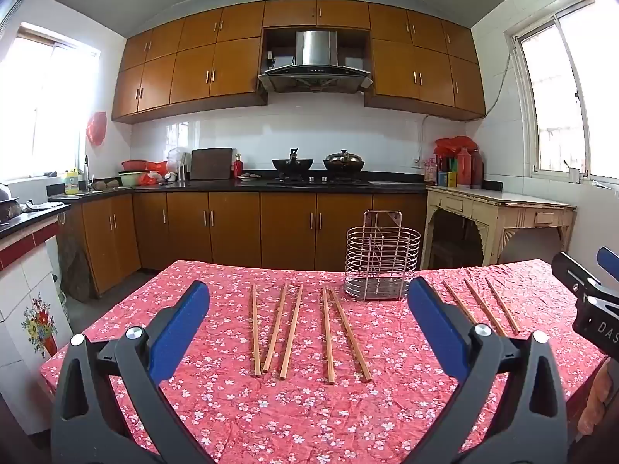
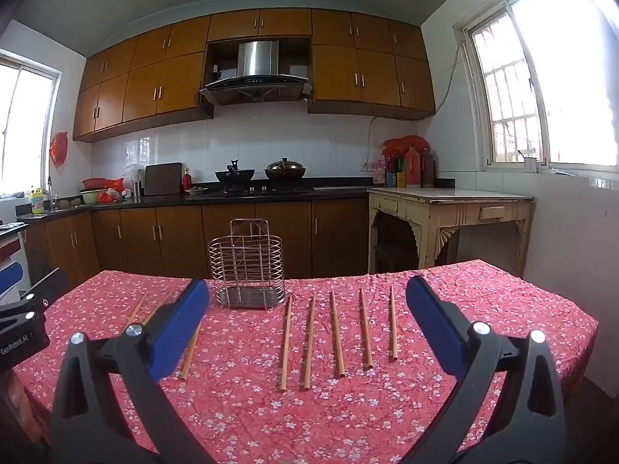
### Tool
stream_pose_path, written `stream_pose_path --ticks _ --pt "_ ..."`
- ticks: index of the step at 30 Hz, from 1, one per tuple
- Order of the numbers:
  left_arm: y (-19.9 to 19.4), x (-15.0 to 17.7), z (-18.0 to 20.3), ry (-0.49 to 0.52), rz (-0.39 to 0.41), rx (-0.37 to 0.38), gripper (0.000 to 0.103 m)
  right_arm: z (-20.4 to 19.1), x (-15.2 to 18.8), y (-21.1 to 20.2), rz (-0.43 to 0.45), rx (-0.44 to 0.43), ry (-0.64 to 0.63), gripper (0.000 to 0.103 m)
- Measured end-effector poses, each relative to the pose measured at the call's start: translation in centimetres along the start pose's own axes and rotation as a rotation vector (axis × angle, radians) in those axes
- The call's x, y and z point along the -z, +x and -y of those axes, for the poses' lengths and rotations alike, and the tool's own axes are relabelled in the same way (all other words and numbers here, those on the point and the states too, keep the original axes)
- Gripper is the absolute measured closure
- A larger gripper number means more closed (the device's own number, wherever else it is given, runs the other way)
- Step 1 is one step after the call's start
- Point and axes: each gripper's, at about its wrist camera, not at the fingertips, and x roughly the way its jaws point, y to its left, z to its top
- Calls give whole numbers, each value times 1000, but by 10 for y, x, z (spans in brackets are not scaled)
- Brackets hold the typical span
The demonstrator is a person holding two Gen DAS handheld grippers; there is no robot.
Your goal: Organize utensils
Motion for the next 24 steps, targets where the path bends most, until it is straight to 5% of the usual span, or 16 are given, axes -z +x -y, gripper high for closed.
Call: stream_pose_path --ticks 24 --pt "-2 -3 5 -4 0 3 2 -2 -2 1 -2 0 6 4"
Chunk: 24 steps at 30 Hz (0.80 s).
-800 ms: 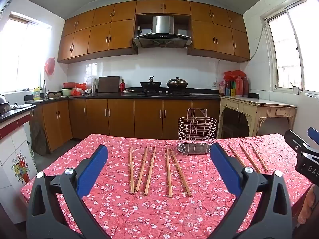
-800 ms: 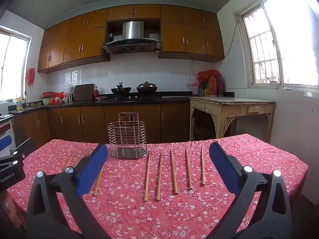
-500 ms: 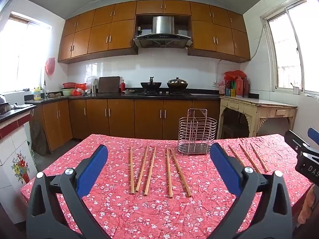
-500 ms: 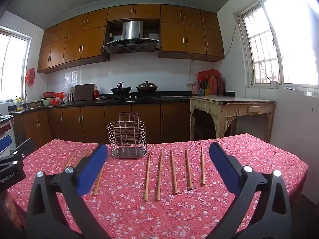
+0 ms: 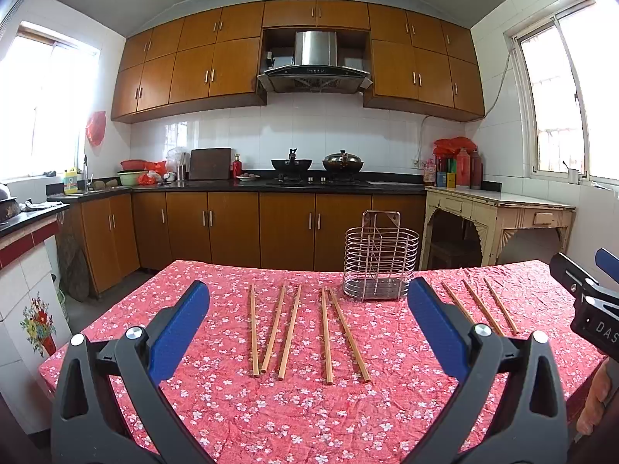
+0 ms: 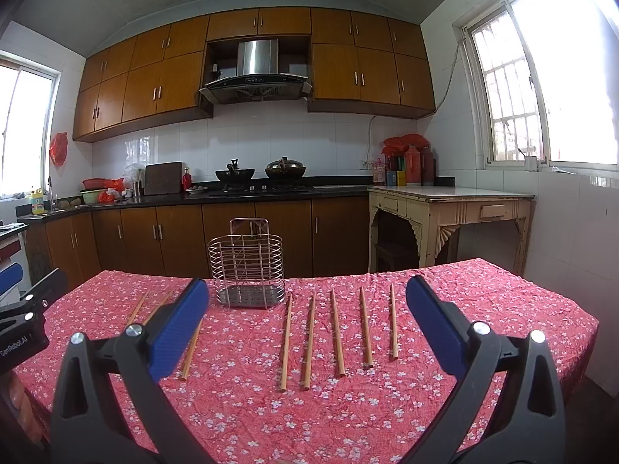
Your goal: Organize utensils
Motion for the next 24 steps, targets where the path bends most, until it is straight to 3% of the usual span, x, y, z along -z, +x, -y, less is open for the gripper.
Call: stream_pose_path --ticks 24 --pt "1 -1 -3 -5 -3 1 2 0 0 1 0 -1 -2 4"
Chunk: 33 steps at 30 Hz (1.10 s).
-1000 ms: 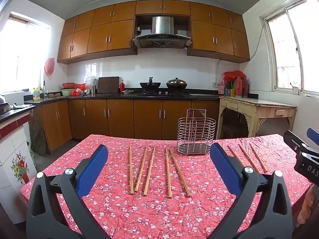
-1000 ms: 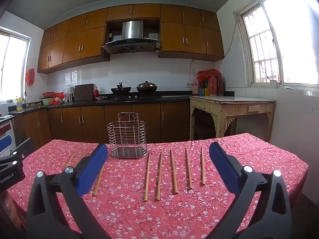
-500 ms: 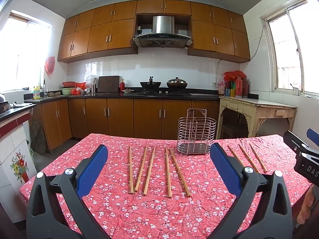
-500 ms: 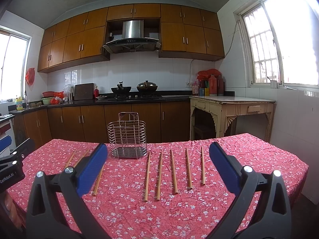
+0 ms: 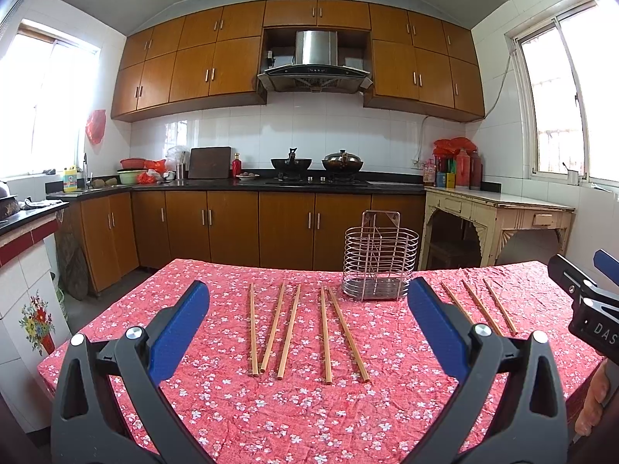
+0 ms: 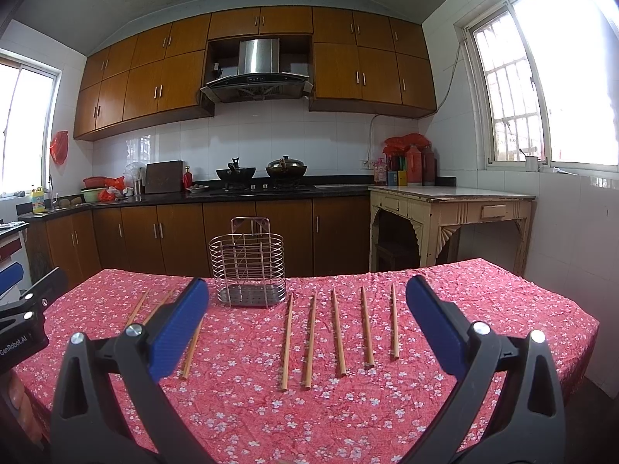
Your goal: Organize utensils
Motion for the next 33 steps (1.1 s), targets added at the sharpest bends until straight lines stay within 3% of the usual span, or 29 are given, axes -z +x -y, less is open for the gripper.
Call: stream_pose_path --ticks 33 --pt "0 0 0 -1 0 2 2 -1 5 3 -4 -1 2 4"
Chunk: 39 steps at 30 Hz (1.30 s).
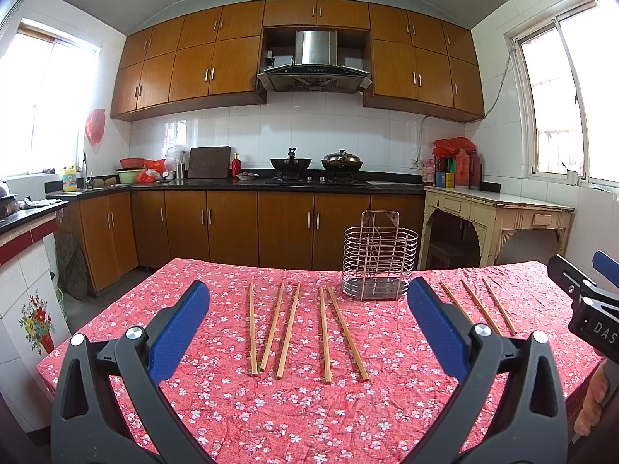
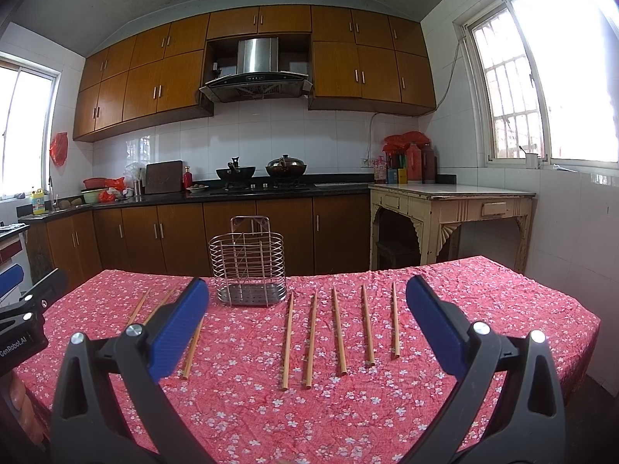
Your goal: Organize utensils
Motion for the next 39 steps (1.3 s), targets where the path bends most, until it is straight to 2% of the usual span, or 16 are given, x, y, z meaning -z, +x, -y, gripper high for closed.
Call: stream_pose_path --ticks 15,18,22,25,30,35,39 --pt "4 2 -1 -4 -13 -12 2 5 3 6 -20 3 12 4" --pt "13 7 -4 -14 -49 -38 2 16 8 21 -75 30 31 4" --pt "29 15 -14 -28 -114 -65 2 42 21 55 -211 83 85 5" --pt "44 22 -23 -46 -177 -82 2 63 32 84 -311 130 101 13" --pt "72 32 -42 -91 -281 -73 2 95 53 146 -511 149 153 42" --pt "89 34 -54 -85 -327 -105 2 109 70 197 -642 181 162 56" --pt "99 39 -63 -90 -351 -134 2 112 86 214 -697 190 170 63"
